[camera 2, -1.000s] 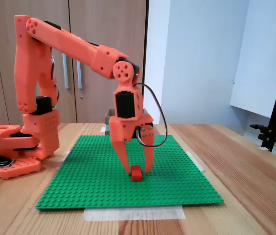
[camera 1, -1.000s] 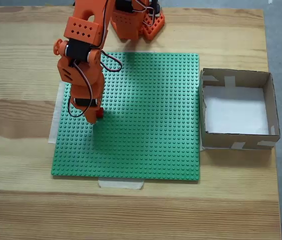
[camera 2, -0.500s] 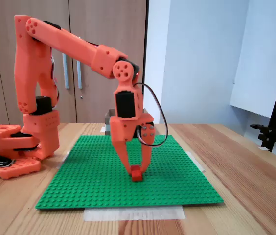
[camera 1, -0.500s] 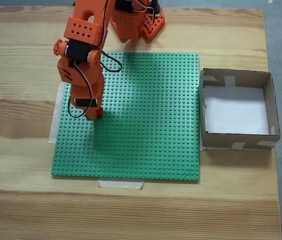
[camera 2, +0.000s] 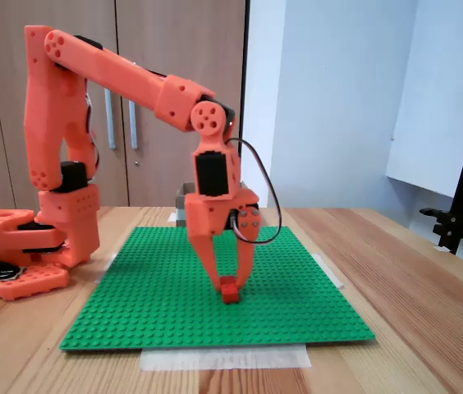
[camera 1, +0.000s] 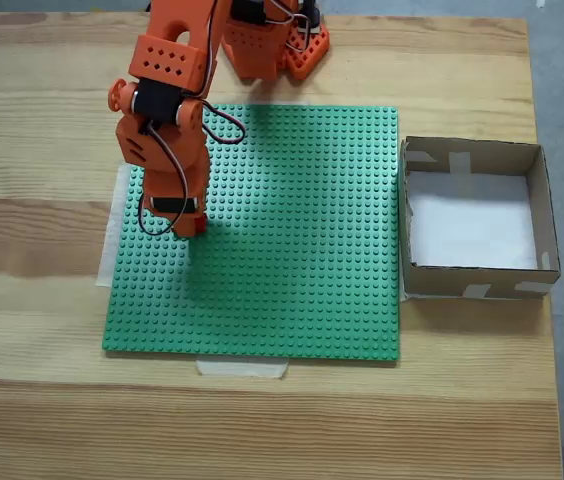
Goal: Pick the red lego block and put it in the box.
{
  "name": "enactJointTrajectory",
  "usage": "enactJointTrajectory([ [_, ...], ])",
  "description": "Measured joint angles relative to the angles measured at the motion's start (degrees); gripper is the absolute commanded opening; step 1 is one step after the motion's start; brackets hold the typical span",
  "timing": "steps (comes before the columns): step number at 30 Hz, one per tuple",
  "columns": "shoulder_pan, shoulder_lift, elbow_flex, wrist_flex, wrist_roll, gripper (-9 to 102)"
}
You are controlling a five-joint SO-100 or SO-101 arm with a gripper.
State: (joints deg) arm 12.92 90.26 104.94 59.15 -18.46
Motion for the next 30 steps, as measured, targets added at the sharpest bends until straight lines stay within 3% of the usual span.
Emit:
enactJointTrajectory([
  [30,-15.6,14.1,-7.2,11.0,12.6,2],
])
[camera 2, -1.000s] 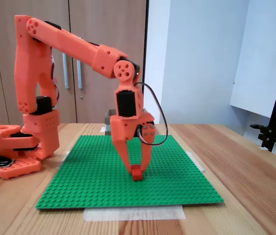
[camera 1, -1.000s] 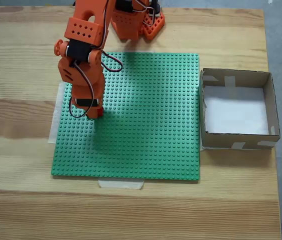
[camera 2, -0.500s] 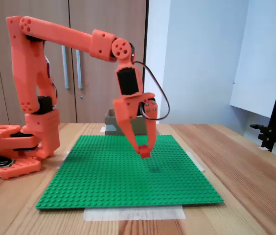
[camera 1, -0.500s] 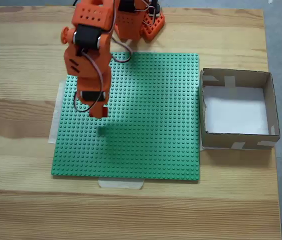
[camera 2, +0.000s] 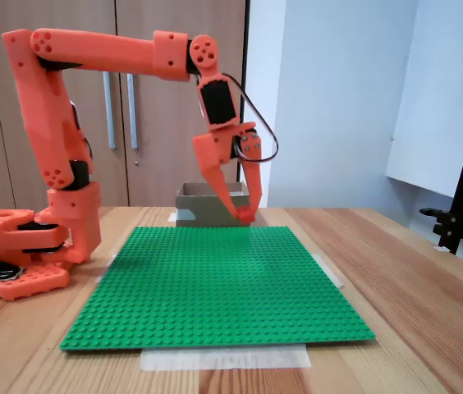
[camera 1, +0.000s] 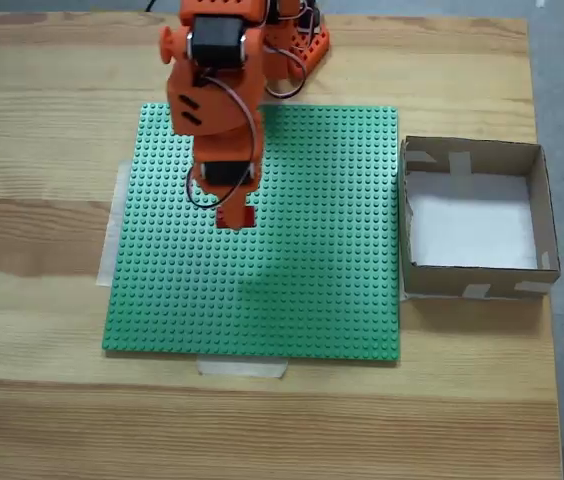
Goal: Pick the red lego block and put it in the box.
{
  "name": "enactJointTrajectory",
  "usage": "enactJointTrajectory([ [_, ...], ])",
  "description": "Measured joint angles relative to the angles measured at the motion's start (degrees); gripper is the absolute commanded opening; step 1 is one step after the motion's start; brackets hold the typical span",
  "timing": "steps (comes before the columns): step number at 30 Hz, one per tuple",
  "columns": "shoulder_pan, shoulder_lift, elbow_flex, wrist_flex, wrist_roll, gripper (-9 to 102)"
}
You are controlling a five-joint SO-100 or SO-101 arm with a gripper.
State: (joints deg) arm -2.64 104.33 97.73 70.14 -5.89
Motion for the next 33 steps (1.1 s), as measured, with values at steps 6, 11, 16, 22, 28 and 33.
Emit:
enactJointTrajectory([
  [6,-3.8,0.0,-3.9,2.9,3.2,2],
  [11,-7.4,0.0,-6.2,4.7,5.9,2],
  [16,-11.7,0.0,-8.3,6.0,8.8,2],
  [22,-17.1,0.0,-10.4,6.1,11.6,2],
  [28,-23.4,0.0,-12.5,6.3,14.0,3],
  [33,-27.3,0.1,-12.7,6.3,15.3,3],
])
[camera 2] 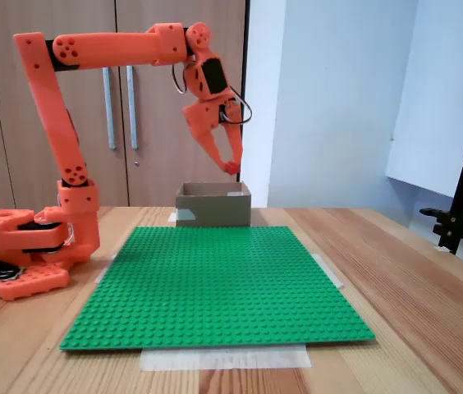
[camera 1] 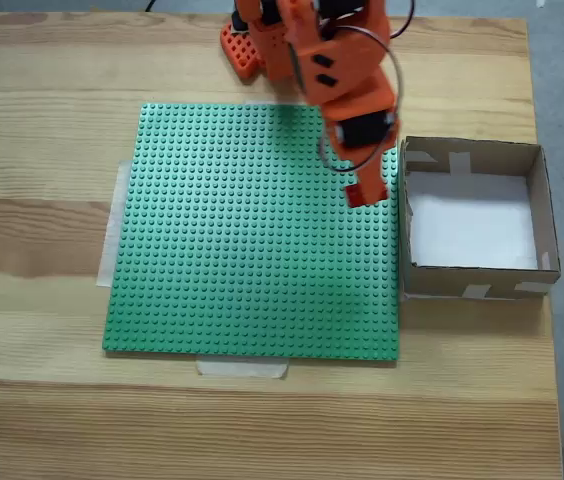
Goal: Pick the red lego block and put it in the box.
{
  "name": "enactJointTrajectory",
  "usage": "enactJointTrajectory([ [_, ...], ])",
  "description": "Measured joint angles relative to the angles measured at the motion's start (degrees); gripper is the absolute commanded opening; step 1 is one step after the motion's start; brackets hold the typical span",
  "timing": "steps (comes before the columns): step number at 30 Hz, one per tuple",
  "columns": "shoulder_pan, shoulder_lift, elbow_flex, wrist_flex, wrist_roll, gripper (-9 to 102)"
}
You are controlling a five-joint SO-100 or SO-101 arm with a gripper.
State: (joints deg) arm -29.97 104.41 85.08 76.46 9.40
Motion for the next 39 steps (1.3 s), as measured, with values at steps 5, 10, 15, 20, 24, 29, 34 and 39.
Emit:
enactJointTrajectory([
  [5,-3.9,0.0,-1.6,0.2,1.2,3],
  [10,-8.7,0.0,-1.6,0.2,2.3,3],
  [15,-12.9,0.0,-1.6,-0.6,3.2,3],
  [20,-15.7,0.0,-2.9,-1.1,4.5,3],
  [24,-17.1,-0.3,-3.3,-1.6,5.4,3],
  [29,-17.8,-2.9,-3.4,-1.9,5.6,3],
  [34,-17.6,-6.9,-8.5,-1.9,5.6,4],
  [39,-19.0,-10.7,-12.6,-1.9,5.6,4],
])
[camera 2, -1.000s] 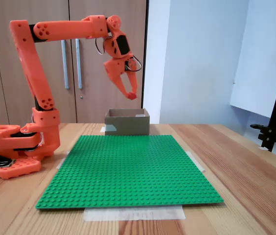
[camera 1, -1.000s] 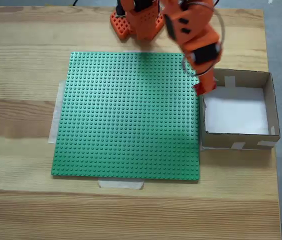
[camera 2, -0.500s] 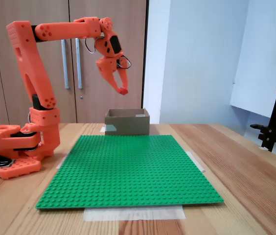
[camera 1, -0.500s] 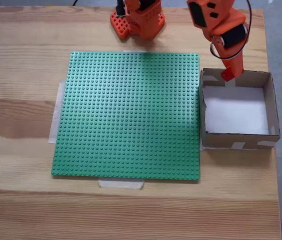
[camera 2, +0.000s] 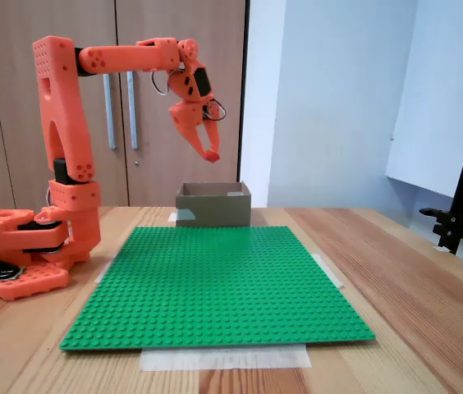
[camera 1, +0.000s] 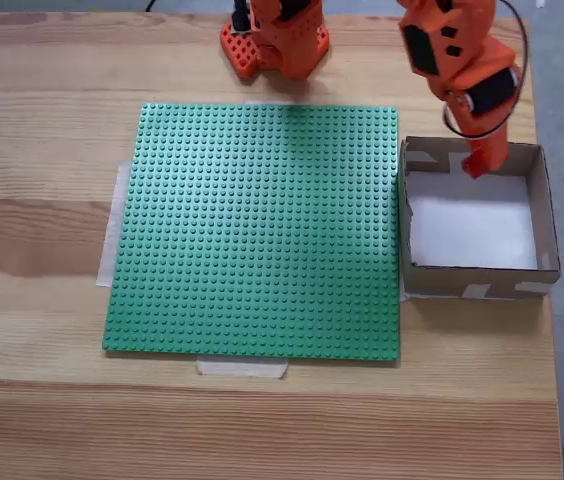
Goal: Pick the red lego block and put it in the box.
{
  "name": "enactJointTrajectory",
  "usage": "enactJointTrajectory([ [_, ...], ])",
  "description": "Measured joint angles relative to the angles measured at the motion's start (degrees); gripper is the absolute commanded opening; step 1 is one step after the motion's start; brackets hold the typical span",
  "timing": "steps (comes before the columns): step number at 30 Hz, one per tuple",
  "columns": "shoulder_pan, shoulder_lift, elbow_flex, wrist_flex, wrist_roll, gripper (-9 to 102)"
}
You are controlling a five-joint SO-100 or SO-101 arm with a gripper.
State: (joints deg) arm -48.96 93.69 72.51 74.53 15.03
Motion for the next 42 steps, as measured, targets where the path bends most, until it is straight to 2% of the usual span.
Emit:
enactJointTrajectory([
  [14,-1.7,-9.1,-6.9,2.8,-0.4,4],
  [33,-1.1,-10.3,-6.9,2.8,-0.4,6],
  [42,-1.1,-10.3,-6.9,2.8,-0.5,10],
])
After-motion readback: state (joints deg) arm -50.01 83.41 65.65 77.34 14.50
